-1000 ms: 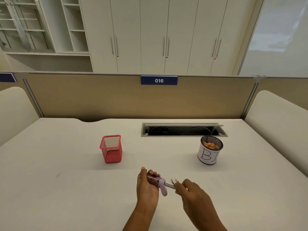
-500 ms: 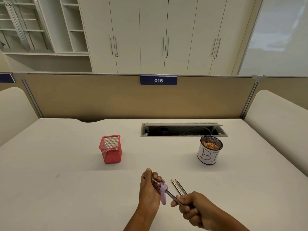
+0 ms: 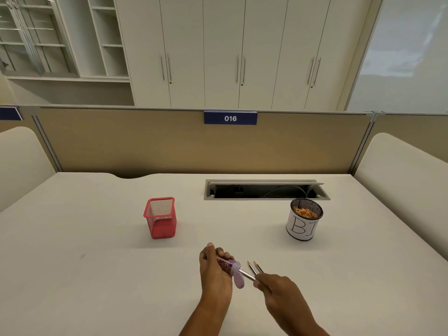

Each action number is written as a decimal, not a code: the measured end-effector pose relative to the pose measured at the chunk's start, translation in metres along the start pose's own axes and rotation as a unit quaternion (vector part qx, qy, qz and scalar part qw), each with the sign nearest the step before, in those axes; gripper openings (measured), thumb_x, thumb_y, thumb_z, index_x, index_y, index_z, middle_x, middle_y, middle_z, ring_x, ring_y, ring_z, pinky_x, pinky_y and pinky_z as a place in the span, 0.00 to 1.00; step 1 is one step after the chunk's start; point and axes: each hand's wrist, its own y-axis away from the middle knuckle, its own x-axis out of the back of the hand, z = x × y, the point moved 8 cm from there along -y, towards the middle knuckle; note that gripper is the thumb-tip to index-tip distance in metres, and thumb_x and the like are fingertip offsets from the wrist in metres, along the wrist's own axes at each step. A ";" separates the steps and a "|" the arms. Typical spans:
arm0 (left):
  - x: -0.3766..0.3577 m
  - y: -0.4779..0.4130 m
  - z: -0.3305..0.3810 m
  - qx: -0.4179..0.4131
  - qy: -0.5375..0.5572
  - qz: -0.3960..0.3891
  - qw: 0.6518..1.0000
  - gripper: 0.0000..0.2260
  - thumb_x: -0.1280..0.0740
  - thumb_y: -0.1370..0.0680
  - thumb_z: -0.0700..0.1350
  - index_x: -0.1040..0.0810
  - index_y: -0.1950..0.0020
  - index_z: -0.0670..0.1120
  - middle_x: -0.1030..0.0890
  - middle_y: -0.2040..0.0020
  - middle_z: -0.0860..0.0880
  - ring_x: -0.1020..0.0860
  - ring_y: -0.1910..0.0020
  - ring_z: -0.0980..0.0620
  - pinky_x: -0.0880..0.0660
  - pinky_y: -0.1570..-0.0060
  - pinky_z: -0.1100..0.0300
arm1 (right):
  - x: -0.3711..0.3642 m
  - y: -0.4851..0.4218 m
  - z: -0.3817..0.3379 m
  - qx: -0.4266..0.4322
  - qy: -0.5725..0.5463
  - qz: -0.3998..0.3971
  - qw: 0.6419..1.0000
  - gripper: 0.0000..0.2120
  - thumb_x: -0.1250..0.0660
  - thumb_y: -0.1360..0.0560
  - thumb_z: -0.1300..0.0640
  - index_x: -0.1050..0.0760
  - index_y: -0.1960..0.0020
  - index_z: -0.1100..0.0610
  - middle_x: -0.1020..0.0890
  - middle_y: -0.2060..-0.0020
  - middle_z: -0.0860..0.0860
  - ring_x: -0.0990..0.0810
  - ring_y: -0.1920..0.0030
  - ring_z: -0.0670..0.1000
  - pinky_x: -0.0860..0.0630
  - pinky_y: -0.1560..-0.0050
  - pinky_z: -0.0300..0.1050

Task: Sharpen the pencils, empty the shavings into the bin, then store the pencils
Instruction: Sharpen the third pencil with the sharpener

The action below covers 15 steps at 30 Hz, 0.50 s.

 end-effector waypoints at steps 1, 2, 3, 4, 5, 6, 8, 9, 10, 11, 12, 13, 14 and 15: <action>-0.003 0.001 0.002 -0.008 -0.016 -0.001 1.000 0.12 0.44 0.19 0.44 0.34 0.61 0.43 0.29 0.73 0.48 0.28 0.79 0.56 0.30 0.68 0.60 | -0.006 0.000 0.005 -0.064 -0.134 -0.049 0.988 0.08 0.41 0.30 0.53 0.26 0.65 0.47 0.25 0.76 0.49 0.32 0.75 0.46 0.38 0.71 0.37; -0.006 0.003 0.004 -0.013 -0.032 -0.005 0.999 0.12 0.44 0.19 0.44 0.33 0.61 0.43 0.30 0.72 0.48 0.28 0.79 0.56 0.30 0.69 0.61 | -0.012 0.001 0.012 -0.128 -0.251 -0.084 0.956 0.11 0.40 0.30 0.53 0.25 0.71 0.49 0.30 0.81 0.49 0.35 0.78 0.45 0.39 0.73 0.35; -0.007 0.004 0.004 -0.013 -0.045 -0.009 0.999 0.11 0.43 0.19 0.44 0.33 0.61 0.43 0.29 0.73 0.48 0.28 0.79 0.56 0.29 0.71 0.62 | -0.016 0.004 0.016 -0.194 -0.341 -0.120 0.912 0.13 0.39 0.30 0.54 0.26 0.73 0.52 0.35 0.84 0.46 0.39 0.82 0.44 0.41 0.77 0.34; -0.009 0.005 0.003 -0.010 -0.052 -0.014 0.998 0.11 0.43 0.19 0.43 0.33 0.61 0.43 0.29 0.74 0.49 0.28 0.79 0.56 0.29 0.72 0.62 | -0.020 0.012 0.016 -0.252 -0.413 -0.163 0.860 0.15 0.39 0.27 0.56 0.27 0.72 0.54 0.37 0.83 0.45 0.43 0.83 0.43 0.45 0.80 0.32; -0.009 0.007 0.002 -0.006 -0.054 -0.020 0.998 0.11 0.43 0.19 0.43 0.33 0.61 0.44 0.29 0.75 0.50 0.28 0.79 0.57 0.29 0.72 0.63 | -0.028 0.021 0.018 -0.301 -0.471 -0.207 0.803 0.16 0.41 0.24 0.58 0.28 0.71 0.56 0.39 0.83 0.46 0.45 0.83 0.43 0.48 0.81 0.30; -0.010 0.007 0.002 -0.004 -0.054 -0.026 0.998 0.11 0.44 0.19 0.43 0.33 0.61 0.44 0.29 0.76 0.51 0.29 0.79 0.57 0.30 0.72 0.63 | -0.033 0.030 0.017 -0.341 -0.518 -0.250 0.743 0.17 0.42 0.23 0.58 0.29 0.70 0.57 0.40 0.83 0.46 0.45 0.84 0.43 0.50 0.83 0.28; -0.010 0.008 0.000 0.004 -0.058 -0.038 0.998 0.11 0.44 0.19 0.44 0.34 0.61 0.44 0.29 0.76 0.51 0.30 0.78 0.55 0.30 0.71 0.63 | -0.042 0.037 0.011 -0.388 -0.576 -0.305 0.651 0.16 0.40 0.24 0.57 0.29 0.70 0.59 0.40 0.83 0.47 0.44 0.87 0.43 0.49 0.85 0.28; -0.010 0.008 -0.001 0.008 -0.061 -0.040 0.997 0.11 0.44 0.19 0.44 0.34 0.61 0.44 0.29 0.76 0.50 0.30 0.77 0.55 0.30 0.71 0.62 | -0.041 0.037 0.008 -0.393 -0.590 -0.315 0.631 0.15 0.39 0.26 0.57 0.29 0.70 0.59 0.40 0.84 0.48 0.42 0.87 0.44 0.49 0.86 0.28; -0.011 0.007 -0.001 0.011 -0.060 -0.040 0.997 0.11 0.43 0.19 0.44 0.34 0.61 0.44 0.29 0.76 0.51 0.30 0.78 0.55 0.30 0.71 0.63 | -0.038 0.036 0.006 -0.392 -0.591 -0.311 0.633 0.14 0.39 0.26 0.57 0.29 0.69 0.60 0.39 0.83 0.48 0.42 0.87 0.44 0.48 0.87 0.29; -0.011 0.005 -0.002 0.012 -0.052 -0.037 0.998 0.11 0.43 0.19 0.44 0.34 0.61 0.44 0.29 0.76 0.51 0.30 0.78 0.56 0.29 0.73 0.63 | -0.035 0.032 0.010 -0.384 -0.572 -0.288 0.665 0.14 0.40 0.24 0.57 0.28 0.67 0.60 0.38 0.83 0.48 0.42 0.86 0.43 0.48 0.87 0.30; -0.010 0.003 -0.001 0.012 -0.038 -0.033 0.999 0.11 0.43 0.19 0.44 0.34 0.61 0.45 0.29 0.77 0.51 0.29 0.79 0.56 0.29 0.74 0.64 | -0.028 0.024 0.014 -0.360 -0.527 -0.252 0.727 0.15 0.41 0.22 0.56 0.28 0.65 0.59 0.36 0.82 0.48 0.42 0.84 0.43 0.46 0.85 0.32; -0.009 0.000 0.000 0.013 -0.021 -0.029 0.999 0.11 0.43 0.19 0.44 0.34 0.61 0.45 0.28 0.77 0.51 0.29 0.80 0.57 0.29 0.75 0.65 | -0.019 0.015 0.018 -0.314 -0.448 -0.202 0.812 0.14 0.42 0.22 0.54 0.28 0.64 0.57 0.33 0.80 0.47 0.40 0.82 0.43 0.44 0.82 0.33; -0.010 -0.002 -0.001 0.017 -0.005 -0.026 1.000 0.11 0.43 0.19 0.45 0.34 0.61 0.45 0.28 0.77 0.52 0.28 0.80 0.57 0.28 0.75 0.65 | -0.003 0.006 0.015 -0.243 -0.351 -0.132 0.895 0.10 0.40 0.22 0.53 0.29 0.62 0.53 0.31 0.77 0.47 0.37 0.80 0.43 0.42 0.78 0.33; -0.009 -0.004 -0.002 0.022 0.011 -0.021 0.999 0.11 0.43 0.19 0.45 0.34 0.61 0.45 0.28 0.77 0.52 0.27 0.80 0.57 0.28 0.74 0.65 | 0.012 -0.001 0.006 -0.152 -0.243 -0.062 0.956 0.07 0.37 0.24 0.51 0.31 0.60 0.49 0.29 0.73 0.46 0.34 0.77 0.43 0.40 0.74 0.32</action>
